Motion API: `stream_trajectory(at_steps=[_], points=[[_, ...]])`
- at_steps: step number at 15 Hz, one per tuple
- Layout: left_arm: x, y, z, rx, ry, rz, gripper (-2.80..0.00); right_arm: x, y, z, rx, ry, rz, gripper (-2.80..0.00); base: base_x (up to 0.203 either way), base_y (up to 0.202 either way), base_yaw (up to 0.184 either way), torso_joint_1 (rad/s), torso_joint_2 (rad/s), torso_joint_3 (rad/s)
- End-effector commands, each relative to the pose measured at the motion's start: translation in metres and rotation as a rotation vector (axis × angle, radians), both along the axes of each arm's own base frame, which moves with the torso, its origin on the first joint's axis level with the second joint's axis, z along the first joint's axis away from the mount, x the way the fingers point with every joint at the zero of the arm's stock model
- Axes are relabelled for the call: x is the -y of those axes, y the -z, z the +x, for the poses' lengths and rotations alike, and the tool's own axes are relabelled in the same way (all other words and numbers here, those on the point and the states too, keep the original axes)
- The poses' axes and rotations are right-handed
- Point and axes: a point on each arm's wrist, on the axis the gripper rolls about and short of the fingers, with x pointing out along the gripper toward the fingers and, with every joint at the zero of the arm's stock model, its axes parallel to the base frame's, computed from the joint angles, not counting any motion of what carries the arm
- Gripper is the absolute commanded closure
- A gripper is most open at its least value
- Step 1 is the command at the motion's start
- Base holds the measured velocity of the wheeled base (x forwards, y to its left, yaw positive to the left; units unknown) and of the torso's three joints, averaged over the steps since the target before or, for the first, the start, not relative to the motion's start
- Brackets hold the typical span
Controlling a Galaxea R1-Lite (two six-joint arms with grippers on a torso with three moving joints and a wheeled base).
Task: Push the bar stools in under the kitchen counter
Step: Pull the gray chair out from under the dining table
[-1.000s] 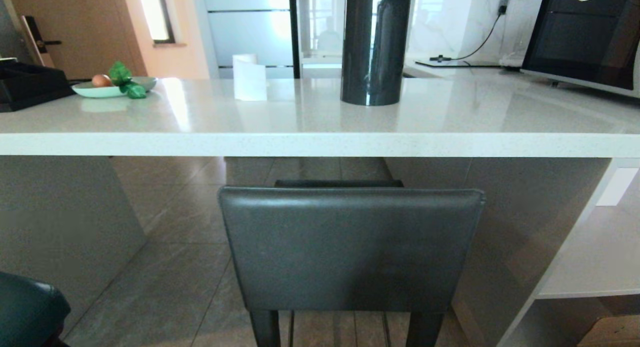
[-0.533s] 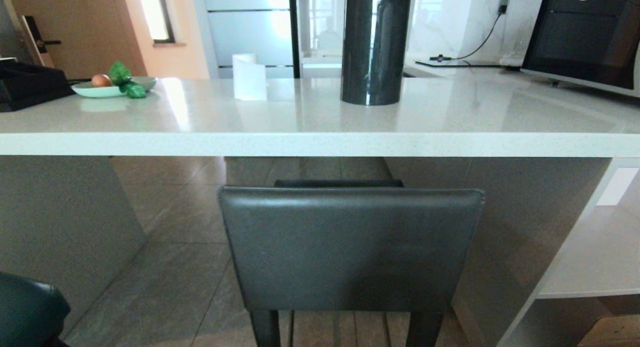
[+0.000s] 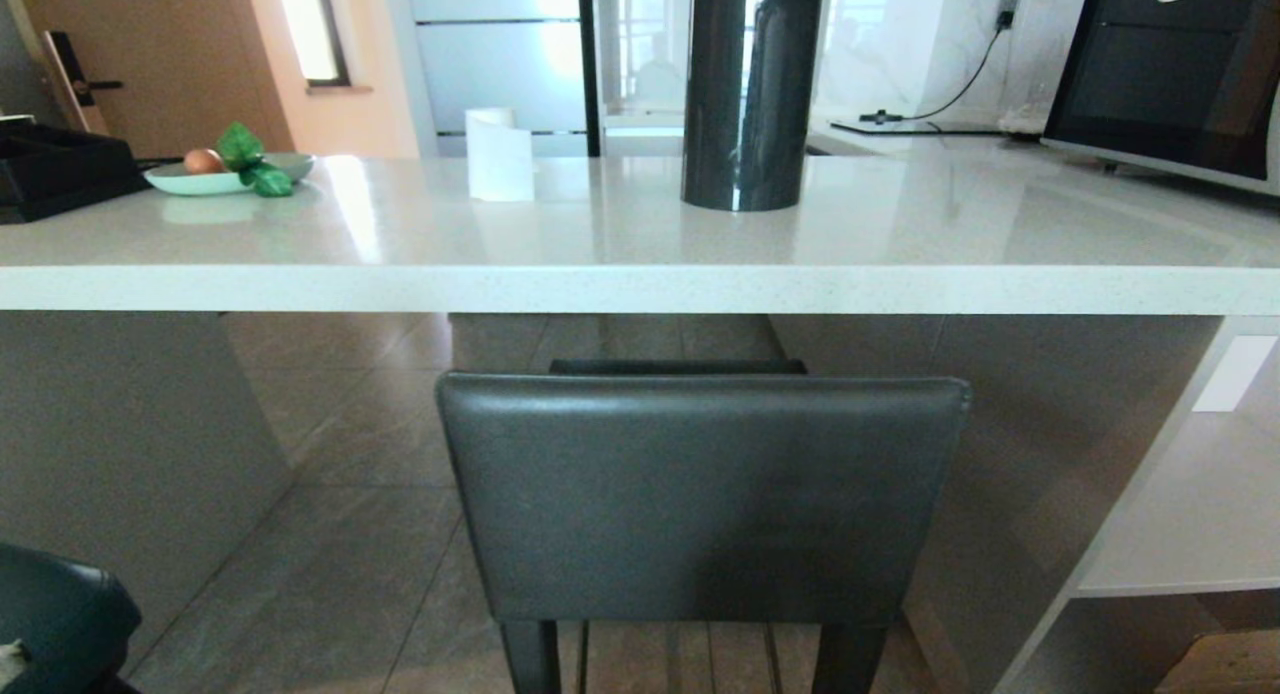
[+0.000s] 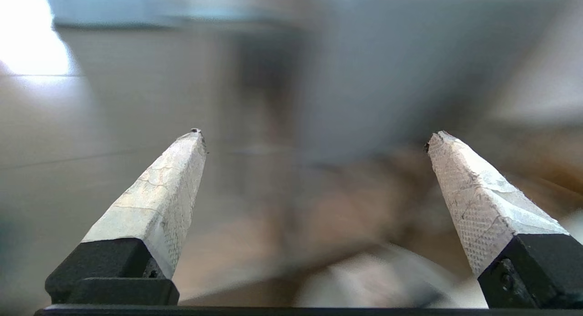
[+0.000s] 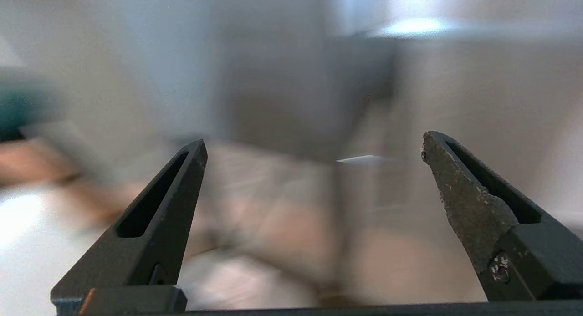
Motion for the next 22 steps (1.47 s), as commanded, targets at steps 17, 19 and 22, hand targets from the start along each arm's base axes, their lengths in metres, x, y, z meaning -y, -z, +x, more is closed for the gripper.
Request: stream_trajectory(at_steps=[17, 19, 22], points=[[0.019, 0.018, 0.140, -0.211, 0.352, -0.124, -2.80, -0.023, -0.029, 0.134, -0.252, -0.457, 0.119, -2.80, 0.000, 0.000, 0.000, 0.000, 0.00, 0.000], [0.021, 0.016, 0.140, -0.208, 0.423, -0.130, -2.80, -0.024, -0.029, 0.139, -0.248, -0.557, 0.118, -2.80, 0.000, 0.000, 0.000, 0.000, 0.00, 0.000], [0.023, 0.016, 0.152, -0.231, 0.429, -0.131, -2.80, -0.024, -0.028, 0.154, -0.276, -0.558, 0.120, -2.80, 0.000, 0.000, 0.000, 0.000, 0.00, 0.000]])
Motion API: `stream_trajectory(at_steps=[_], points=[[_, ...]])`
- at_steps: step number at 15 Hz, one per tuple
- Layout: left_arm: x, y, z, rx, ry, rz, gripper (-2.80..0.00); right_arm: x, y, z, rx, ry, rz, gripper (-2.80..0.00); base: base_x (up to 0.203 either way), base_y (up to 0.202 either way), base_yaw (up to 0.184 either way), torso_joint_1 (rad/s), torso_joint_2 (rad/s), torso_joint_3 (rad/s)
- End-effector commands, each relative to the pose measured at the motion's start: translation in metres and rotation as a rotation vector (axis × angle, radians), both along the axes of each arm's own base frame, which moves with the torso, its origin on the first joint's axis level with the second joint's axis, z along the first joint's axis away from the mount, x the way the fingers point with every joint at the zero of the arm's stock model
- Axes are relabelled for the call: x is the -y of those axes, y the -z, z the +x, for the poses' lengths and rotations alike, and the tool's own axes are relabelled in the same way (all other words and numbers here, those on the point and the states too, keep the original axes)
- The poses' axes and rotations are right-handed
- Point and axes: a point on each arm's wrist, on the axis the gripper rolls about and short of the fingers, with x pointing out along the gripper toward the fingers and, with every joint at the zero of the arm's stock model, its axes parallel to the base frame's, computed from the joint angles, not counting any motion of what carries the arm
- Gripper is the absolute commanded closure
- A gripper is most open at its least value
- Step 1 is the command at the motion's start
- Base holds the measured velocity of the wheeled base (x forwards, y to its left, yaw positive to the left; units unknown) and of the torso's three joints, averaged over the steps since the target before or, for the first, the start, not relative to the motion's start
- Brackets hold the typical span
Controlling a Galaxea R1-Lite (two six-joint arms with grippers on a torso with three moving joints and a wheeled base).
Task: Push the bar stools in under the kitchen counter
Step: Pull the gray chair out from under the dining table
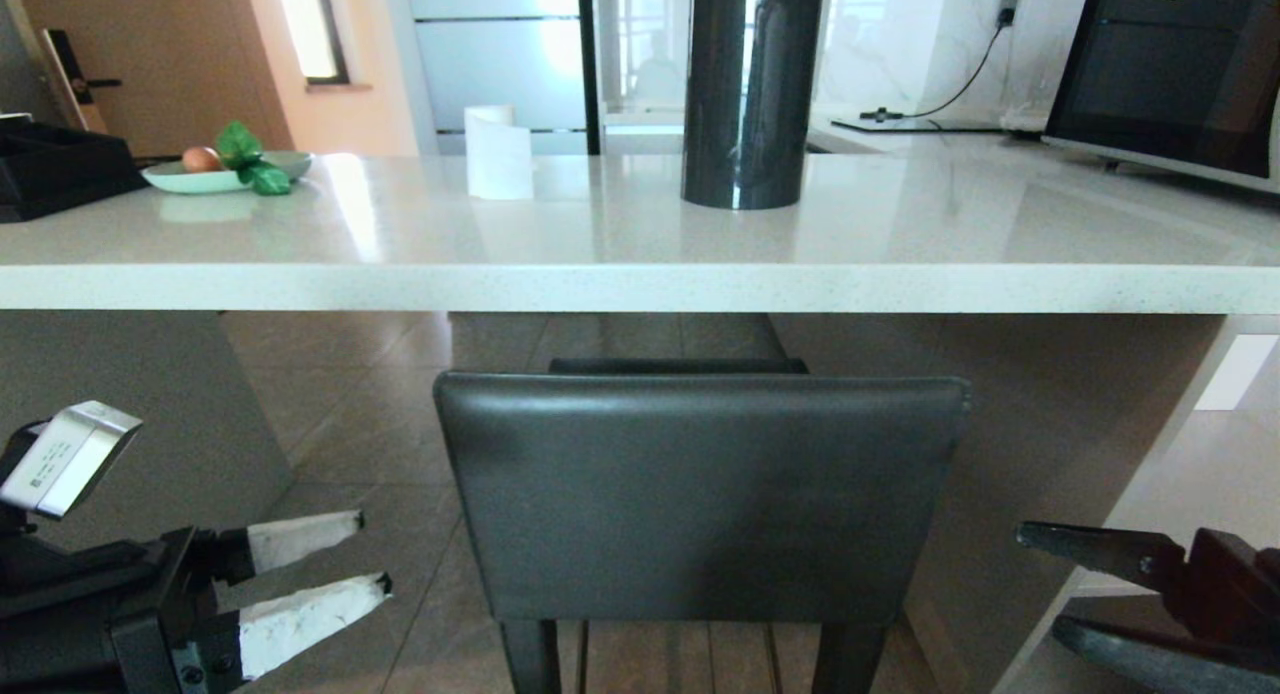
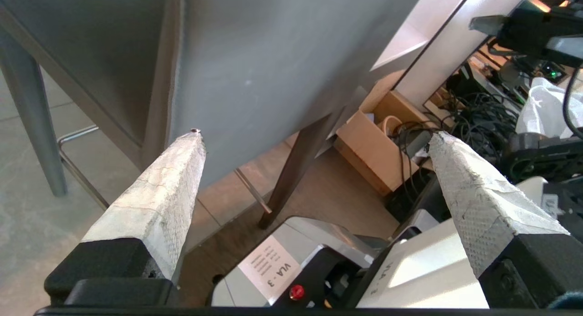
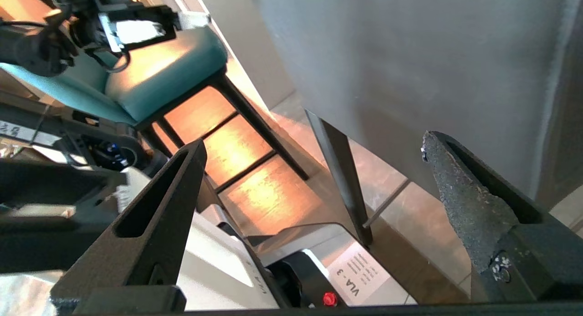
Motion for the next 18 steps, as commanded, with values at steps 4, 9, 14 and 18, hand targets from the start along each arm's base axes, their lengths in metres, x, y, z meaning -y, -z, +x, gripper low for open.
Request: stream_trajectory(at_steps=[4, 9, 14, 18], points=[[0.002, 0.010, 0.029, -0.050, 0.007, 0.013, -2.80, 0.000, 0.005, 0.032, -0.057, -0.037, -0.013, -2.80, 0.000, 0.000, 0.000, 0.000, 0.00, 0.000], [0.008, 0.030, 0.063, -0.027, 0.031, 0.011, -2.80, -0.002, 0.021, 0.066, -0.061, -0.062, -0.025, -2.80, 0.000, 0.000, 0.000, 0.000, 0.00, 0.000], [0.009, 0.030, 0.059, 0.057, 0.049, -0.001, -2.80, 0.022, 0.022, 0.074, 0.044, -0.029, -0.018, -2.80, 0.000, 0.000, 0.000, 0.000, 0.00, 0.000], [0.008, 0.041, 0.057, 0.006, 0.051, 0.002, -2.80, 0.032, 0.030, 0.063, 0.015, -0.025, -0.005, -2.80, 0.000, 0.000, 0.000, 0.000, 0.00, 0.000]])
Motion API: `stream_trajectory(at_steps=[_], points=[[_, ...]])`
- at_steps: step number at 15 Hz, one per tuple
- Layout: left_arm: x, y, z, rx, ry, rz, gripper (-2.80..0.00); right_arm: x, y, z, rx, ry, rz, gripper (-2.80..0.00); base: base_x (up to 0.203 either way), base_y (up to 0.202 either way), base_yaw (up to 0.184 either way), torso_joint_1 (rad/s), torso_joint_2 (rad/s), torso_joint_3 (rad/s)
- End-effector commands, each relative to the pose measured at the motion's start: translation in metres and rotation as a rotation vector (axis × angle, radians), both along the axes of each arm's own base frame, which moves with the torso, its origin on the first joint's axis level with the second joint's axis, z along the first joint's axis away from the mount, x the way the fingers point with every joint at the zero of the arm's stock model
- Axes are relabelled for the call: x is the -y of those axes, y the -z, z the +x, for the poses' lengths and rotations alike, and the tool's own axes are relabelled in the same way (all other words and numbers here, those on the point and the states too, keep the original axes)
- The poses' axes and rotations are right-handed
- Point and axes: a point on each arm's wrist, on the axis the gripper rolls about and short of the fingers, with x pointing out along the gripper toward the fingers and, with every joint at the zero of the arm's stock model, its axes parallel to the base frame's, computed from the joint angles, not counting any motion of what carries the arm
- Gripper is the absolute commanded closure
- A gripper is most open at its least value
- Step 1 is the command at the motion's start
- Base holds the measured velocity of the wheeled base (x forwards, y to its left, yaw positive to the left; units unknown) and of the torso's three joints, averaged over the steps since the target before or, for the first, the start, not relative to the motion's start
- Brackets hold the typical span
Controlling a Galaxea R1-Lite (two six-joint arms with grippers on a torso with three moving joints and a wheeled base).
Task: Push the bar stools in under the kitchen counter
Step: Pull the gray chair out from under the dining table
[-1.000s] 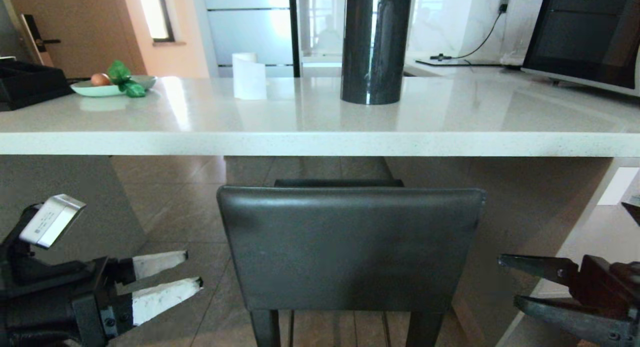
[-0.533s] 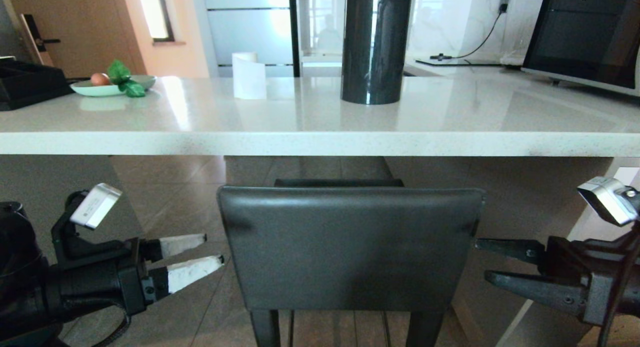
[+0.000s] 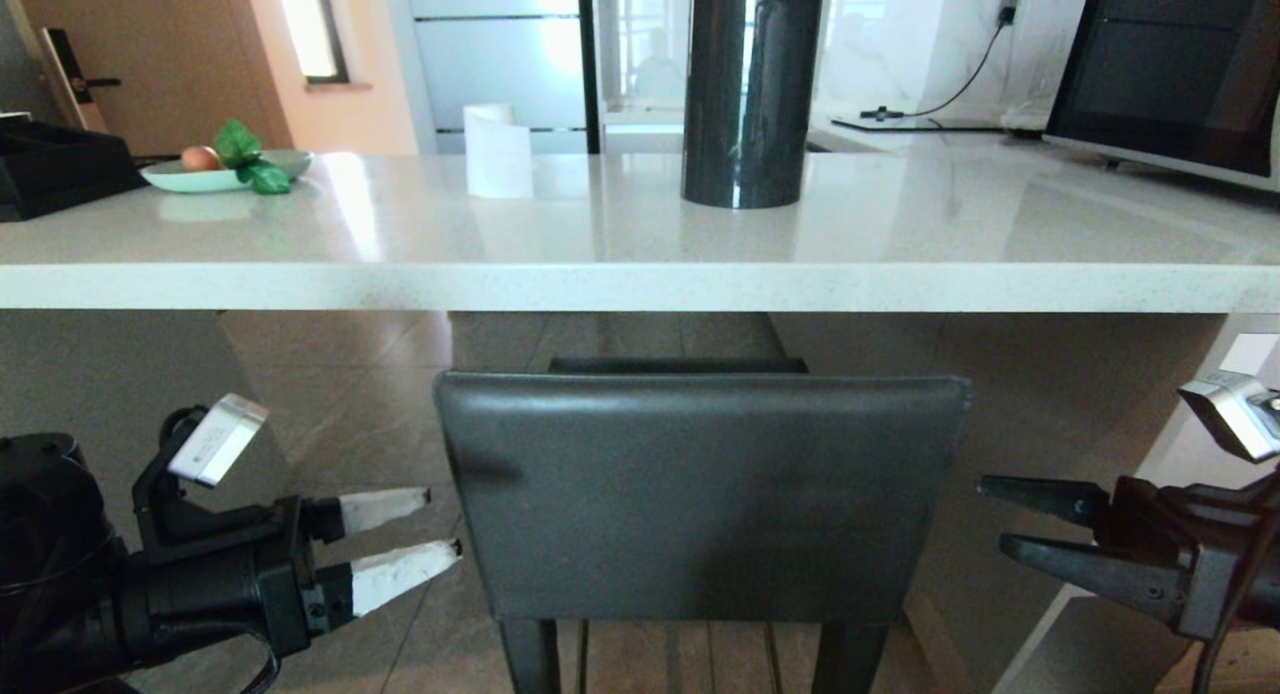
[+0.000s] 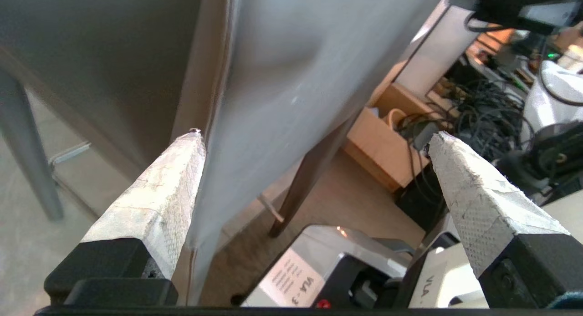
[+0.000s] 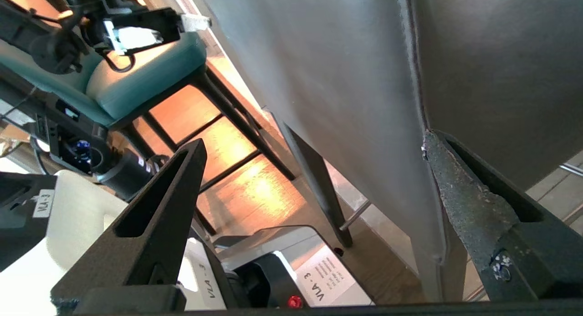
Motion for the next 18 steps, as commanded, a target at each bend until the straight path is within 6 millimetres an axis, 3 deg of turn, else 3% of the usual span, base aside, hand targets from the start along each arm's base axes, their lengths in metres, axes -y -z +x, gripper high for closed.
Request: stream_trajectory(at_steps=[1, 8, 14, 18], points=[[-0.004, 0.008, 0.009, -0.026, -0.018, 0.002, -2.80, 0.002, 0.001, 0.004, -0.002, -0.002, 0.002, -2.80, 0.000, 0.000, 0.000, 0.000, 0.00, 0.000], [-0.003, 0.040, 0.060, 0.066, 0.006, -0.014, -2.80, -0.008, 0.017, 0.042, 0.028, -0.092, 0.005, -2.80, 0.000, 0.000, 0.000, 0.000, 0.00, 0.000], [0.005, 0.050, 0.065, 0.039, 0.059, -0.018, -2.80, -0.019, 0.031, 0.044, 0.026, -0.199, 0.019, -2.80, 0.000, 0.000, 0.000, 0.000, 0.00, 0.000], [0.007, 0.048, 0.078, 0.071, 0.064, -0.020, -2.80, -0.024, 0.052, 0.060, 0.065, -0.219, 0.014, -2.80, 0.000, 0.000, 0.000, 0.000, 0.00, 0.000]])
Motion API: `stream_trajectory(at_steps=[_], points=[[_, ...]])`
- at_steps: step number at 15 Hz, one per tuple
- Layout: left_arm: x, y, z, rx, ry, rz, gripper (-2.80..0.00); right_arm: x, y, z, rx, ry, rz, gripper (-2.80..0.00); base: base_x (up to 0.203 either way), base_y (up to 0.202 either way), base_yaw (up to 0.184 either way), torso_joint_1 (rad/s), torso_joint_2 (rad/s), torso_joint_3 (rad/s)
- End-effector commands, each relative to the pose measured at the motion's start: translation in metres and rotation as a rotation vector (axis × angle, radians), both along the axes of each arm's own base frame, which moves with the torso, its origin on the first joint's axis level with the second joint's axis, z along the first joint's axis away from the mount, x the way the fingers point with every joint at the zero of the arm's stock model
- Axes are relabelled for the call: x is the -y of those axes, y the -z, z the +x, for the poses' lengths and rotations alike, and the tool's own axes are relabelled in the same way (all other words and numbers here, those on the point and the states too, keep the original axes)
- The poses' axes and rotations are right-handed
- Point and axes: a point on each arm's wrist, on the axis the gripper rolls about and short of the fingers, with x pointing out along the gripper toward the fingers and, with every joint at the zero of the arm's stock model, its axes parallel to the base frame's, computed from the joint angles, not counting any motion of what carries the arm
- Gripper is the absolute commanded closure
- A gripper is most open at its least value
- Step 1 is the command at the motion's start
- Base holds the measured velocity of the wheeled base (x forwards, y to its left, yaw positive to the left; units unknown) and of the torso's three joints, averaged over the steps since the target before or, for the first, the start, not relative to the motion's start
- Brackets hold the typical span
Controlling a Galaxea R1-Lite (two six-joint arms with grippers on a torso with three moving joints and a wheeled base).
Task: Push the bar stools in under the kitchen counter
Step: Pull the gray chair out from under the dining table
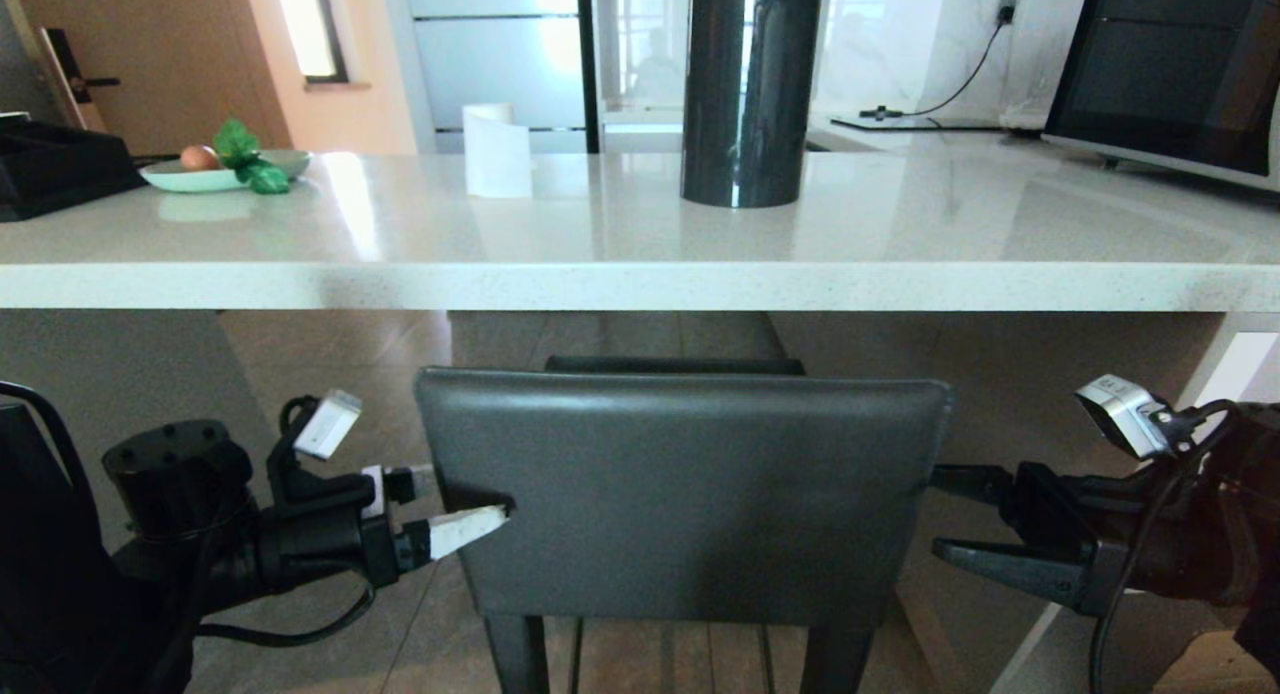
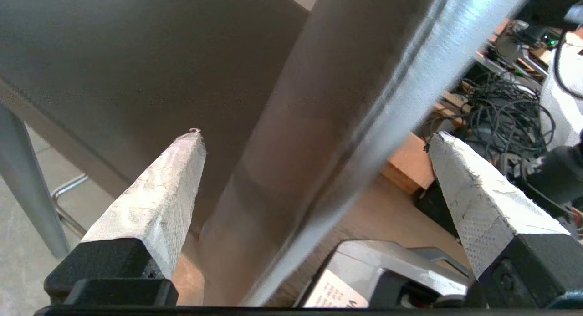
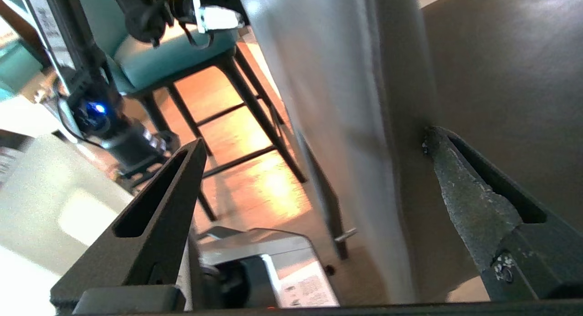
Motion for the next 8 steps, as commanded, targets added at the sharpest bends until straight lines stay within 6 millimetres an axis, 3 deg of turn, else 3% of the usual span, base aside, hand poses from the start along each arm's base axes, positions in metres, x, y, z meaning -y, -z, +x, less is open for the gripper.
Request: stream_trajectory(at_steps=[1, 8], points=[[0.001, 0.003, 0.007, 0.002, 0.004, -0.002, -2.80, -0.004, 0.021, 0.014, -0.006, -0.021, -0.002, -2.80, 0.000, 0.000, 0.000, 0.000, 0.00, 0.000], [-0.009, 0.005, 0.016, 0.009, -0.015, -0.004, -2.80, 0.014, 0.011, 0.041, 0.092, 0.052, -0.003, -2.80, 0.000, 0.000, 0.000, 0.000, 0.00, 0.000]])
